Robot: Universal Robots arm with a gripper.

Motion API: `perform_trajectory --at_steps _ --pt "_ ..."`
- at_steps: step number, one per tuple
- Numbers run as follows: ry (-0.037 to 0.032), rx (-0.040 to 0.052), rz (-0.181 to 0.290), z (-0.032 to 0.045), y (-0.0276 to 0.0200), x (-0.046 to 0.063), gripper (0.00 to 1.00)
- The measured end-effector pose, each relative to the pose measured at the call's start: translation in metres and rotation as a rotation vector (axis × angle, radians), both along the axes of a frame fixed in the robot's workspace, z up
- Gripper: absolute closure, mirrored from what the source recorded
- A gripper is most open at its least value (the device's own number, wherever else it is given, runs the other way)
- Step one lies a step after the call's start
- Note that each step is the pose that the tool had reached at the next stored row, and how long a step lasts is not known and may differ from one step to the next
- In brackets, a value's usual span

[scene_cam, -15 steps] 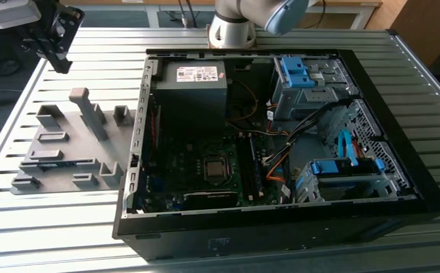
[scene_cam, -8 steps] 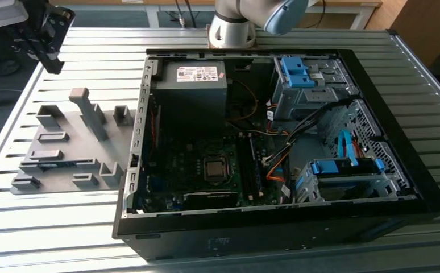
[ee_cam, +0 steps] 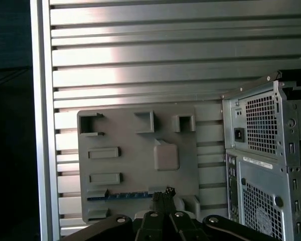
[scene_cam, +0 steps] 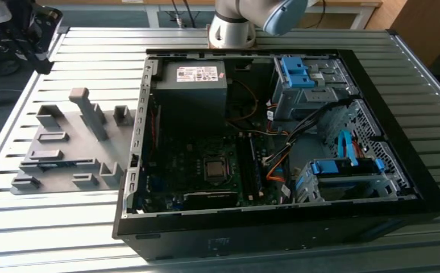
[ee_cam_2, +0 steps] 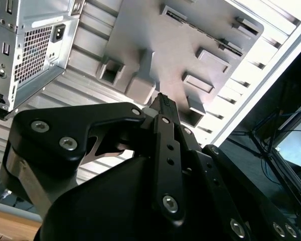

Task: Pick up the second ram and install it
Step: 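Reach for the second ram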

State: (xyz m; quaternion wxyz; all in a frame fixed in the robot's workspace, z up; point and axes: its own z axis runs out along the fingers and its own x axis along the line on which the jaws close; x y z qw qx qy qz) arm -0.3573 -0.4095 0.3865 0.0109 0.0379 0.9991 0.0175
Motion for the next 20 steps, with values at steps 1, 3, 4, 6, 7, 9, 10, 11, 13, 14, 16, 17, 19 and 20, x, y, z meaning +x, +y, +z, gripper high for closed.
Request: perform_trajectory --at_steps 1,3,4,6,7,9,10,11,13,14,16,17,19,20 --pt "0.0000 0.0000 0.000 0.0000 0.0000 -0.002 0.89" --pt "0.0001 -0.0001 0.000 0.0000 0.0000 -0.006 0.89" --pt "0.0000 0.0000 0.000 0.0000 0.0000 -0.008 0.89" --pt "0.0000 0.0000 0.000 0.0000 0.0000 -0.011 0.89" --pt "0.0000 -0.0001 0.000 0.0000 0.0000 -0.013 0.89" --pt "0.0000 0.0000 0.000 0.0000 0.0000 -0.016 0.89" --pt "0.0000 0.0000 0.000 0.0000 0.0000 -0.018 0.89" --pt "0.0000 0.0000 0.000 0.0000 0.0000 -0.019 0.89" --pt "0.0000 0.0000 0.000 -0.0001 0.0000 -0.023 0.89" --pt "0.0001 -0.0001 0.000 -0.0001 0.0000 -0.024 0.89" --pt "0.0000 0.0000 0.000 -0.0001 0.0000 -0.026 0.89" --pt "0.0000 0.0000 0.000 -0.0001 0.0000 -0.027 0.89" --pt "0.0000 0.0000 0.000 -0.0001 0.0000 -0.027 0.89" --pt "0.0000 0.0000 0.000 -0.0001 0.0000 -0.027 0.89"
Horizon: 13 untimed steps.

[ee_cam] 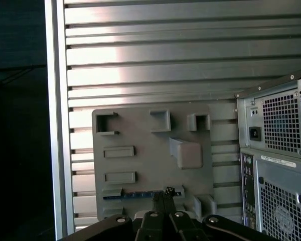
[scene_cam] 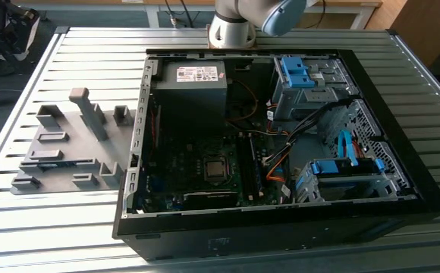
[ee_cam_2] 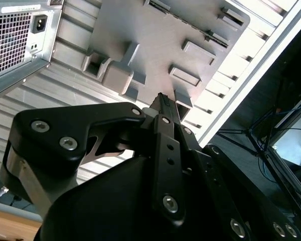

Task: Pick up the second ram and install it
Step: 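Reach for the second ram, then pick up the second ram and move it above second insertion slot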

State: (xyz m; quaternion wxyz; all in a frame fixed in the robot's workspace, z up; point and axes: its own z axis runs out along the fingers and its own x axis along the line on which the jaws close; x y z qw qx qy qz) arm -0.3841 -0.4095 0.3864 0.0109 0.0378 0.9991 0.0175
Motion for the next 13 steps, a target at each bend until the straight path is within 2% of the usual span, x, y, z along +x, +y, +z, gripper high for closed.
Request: perform_trajectory --at_steps 10,13 --pt "0.0000 0.0000 0.001 0.0000 0.0000 -0.0001 0.89" --pt "-0.0001 0.0001 0.029 -0.0001 0.0000 -0.0004 0.89"
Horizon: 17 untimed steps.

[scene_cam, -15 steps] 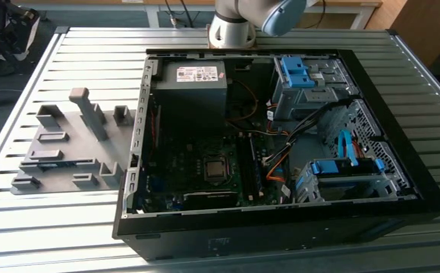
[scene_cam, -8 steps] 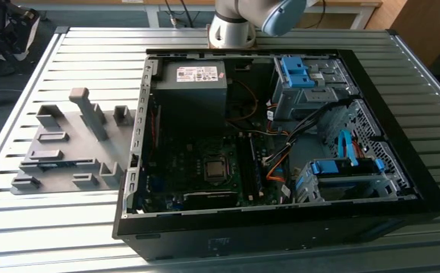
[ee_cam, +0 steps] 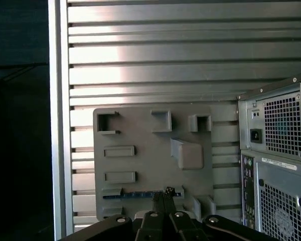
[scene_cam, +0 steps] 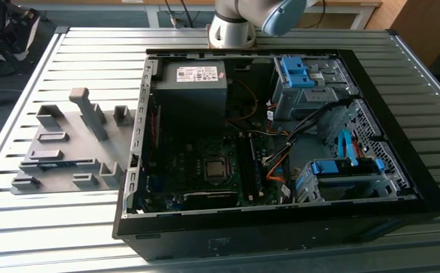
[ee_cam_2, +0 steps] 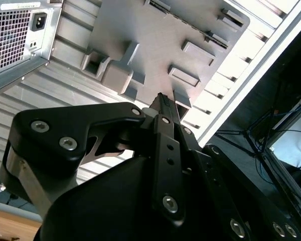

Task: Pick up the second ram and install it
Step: 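Pick up the second ram and move it above second insertion slot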

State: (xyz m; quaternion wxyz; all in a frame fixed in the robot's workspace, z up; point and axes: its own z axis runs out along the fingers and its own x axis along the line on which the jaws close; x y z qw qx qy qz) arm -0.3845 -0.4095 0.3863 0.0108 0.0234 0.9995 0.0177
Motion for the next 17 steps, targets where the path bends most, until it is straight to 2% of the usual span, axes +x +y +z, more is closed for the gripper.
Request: perform_trajectory --at_steps 6,9,17 --pt "0.0003 -0.0026 0.091 -0.0001 0.0000 -0.0006 0.89" --pt "0.0010 -0.0162 0.132 -0.0001 0.0000 -0.0006 0.89" --pt "0.0010 -0.0164 0.239 -0.0018 -0.0001 -0.0015 0.89"
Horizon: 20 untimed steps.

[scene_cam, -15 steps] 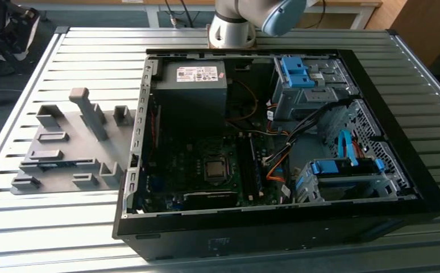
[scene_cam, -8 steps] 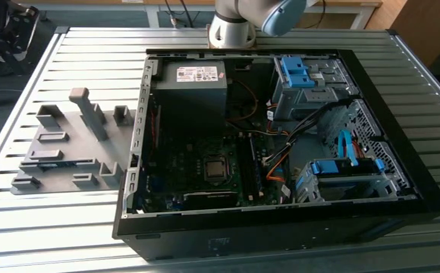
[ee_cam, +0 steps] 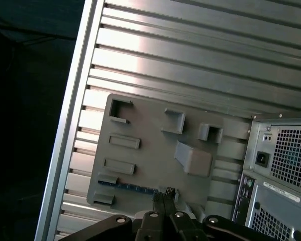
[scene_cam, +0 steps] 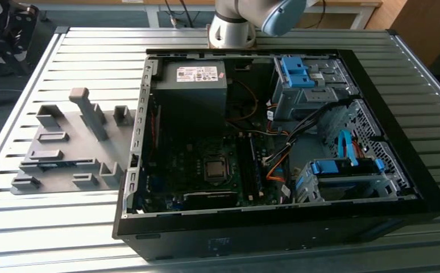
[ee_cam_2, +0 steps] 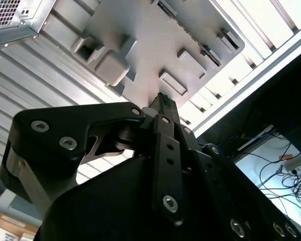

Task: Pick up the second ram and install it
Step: 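Pick up the second ram and move it above second insertion slot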

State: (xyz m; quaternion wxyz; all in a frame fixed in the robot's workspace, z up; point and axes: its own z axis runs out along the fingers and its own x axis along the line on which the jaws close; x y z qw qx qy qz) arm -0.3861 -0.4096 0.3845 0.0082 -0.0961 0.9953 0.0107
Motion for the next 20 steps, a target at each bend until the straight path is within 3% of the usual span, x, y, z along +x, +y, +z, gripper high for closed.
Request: perform_trajectory --at_steps 8,11,12,13,20 --pt "0.0059 0.0001 0.033 -0.0039 -0.0002 -0.009 0.89" --pt "0.0116 -0.0001 0.066 -0.0049 -0.0002 -0.009 0.89" --pt "0.0239 -0.0003 0.135 -0.0073 -0.0002 -0.009 0.89" --pt "0.0302 -0.0004 0.161 -0.0085 -0.0002 -0.009 0.89" --pt "0.0400 -0.0009 0.241 -0.0116 -0.0004 -0.009 0.89"
